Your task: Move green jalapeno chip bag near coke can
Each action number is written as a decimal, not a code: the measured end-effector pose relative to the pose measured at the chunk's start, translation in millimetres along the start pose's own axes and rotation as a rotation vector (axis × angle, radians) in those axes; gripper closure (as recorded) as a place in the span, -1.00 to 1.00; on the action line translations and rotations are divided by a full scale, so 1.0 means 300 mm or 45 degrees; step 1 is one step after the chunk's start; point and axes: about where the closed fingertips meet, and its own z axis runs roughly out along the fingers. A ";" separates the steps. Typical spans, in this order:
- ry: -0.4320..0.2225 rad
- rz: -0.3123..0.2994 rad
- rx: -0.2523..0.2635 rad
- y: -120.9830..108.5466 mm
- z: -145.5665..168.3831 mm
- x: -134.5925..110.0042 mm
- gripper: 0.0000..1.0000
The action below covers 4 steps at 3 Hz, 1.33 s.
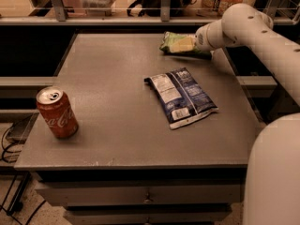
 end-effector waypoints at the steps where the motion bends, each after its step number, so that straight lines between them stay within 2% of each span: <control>1: 0.004 -0.007 0.023 -0.008 -0.004 0.002 -0.20; 2: -0.006 -0.035 0.039 0.005 -0.027 -0.016 0.27; 3: -0.036 -0.088 0.020 0.051 -0.072 -0.069 0.72; 4: -0.091 -0.189 -0.037 0.129 -0.162 -0.166 1.00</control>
Offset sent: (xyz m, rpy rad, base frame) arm -0.0110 -0.0024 0.0265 -0.0573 -0.0552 -0.0123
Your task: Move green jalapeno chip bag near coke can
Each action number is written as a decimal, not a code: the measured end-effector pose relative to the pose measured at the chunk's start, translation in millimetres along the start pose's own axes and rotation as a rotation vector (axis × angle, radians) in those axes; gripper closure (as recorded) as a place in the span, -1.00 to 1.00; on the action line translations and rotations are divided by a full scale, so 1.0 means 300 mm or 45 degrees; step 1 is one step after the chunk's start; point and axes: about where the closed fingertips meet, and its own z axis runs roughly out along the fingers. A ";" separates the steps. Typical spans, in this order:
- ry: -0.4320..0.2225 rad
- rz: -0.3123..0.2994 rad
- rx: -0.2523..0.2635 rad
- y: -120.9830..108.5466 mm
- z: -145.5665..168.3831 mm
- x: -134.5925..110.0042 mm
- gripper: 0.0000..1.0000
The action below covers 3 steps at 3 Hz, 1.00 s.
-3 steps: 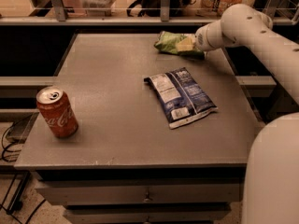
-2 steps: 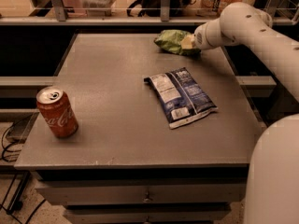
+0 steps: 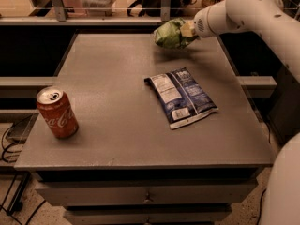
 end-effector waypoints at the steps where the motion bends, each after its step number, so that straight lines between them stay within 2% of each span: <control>1: -0.083 -0.151 -0.063 0.092 -0.135 -0.104 1.00; 2: -0.088 -0.193 -0.070 0.107 -0.126 -0.110 1.00; 3: -0.074 -0.207 -0.110 0.132 -0.109 -0.109 1.00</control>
Offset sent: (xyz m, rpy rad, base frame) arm -0.0268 0.0125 0.0383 -0.0251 -0.0749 0.0885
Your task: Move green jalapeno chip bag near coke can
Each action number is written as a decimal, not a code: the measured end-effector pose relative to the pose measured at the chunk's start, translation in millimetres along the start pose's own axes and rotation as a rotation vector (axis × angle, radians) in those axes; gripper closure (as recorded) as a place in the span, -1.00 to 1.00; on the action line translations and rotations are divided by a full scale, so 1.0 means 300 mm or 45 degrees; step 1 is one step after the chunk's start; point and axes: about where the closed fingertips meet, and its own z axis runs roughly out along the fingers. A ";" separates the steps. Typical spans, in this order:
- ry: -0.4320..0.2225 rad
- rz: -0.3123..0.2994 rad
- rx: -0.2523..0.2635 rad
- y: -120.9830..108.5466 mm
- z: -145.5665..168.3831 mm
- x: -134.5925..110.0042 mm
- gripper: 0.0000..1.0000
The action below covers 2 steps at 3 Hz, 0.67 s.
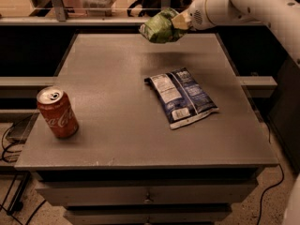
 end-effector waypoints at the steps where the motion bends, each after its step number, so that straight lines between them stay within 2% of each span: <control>1: -0.032 -0.077 -0.093 0.102 -0.025 -0.033 1.00; 2: -0.104 -0.166 -0.223 0.260 -0.074 -0.076 1.00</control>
Offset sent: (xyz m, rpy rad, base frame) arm -0.1288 0.1016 0.0335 0.0522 -0.1038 0.4312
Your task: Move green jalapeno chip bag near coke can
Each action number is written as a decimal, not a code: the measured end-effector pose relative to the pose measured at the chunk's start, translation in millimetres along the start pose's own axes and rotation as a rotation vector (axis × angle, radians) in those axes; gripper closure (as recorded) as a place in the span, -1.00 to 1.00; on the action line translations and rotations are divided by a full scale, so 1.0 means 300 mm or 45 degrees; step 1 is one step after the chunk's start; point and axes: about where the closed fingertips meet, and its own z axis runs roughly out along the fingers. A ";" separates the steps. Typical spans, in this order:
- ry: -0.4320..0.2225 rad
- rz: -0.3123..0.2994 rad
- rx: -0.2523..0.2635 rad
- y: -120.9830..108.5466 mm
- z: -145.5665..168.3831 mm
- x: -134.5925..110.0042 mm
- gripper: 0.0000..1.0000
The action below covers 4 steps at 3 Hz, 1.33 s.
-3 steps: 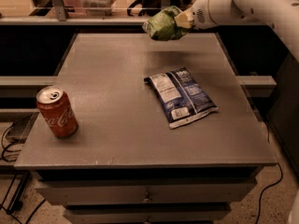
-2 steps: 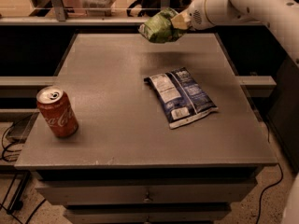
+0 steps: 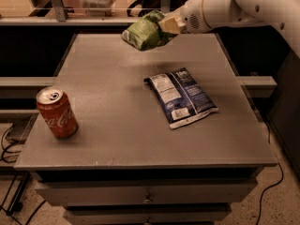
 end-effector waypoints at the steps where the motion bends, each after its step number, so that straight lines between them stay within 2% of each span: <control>1: -0.070 -0.042 -0.167 0.180 -0.046 -0.057 1.00; 2: -0.083 -0.043 -0.191 0.203 -0.040 -0.072 1.00; 3: -0.071 -0.097 -0.253 0.261 -0.021 -0.093 1.00; 4: -0.060 -0.155 -0.352 0.379 -0.010 -0.091 1.00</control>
Offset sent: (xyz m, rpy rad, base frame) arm -0.0421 0.0250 0.0092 0.0335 0.0048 0.1200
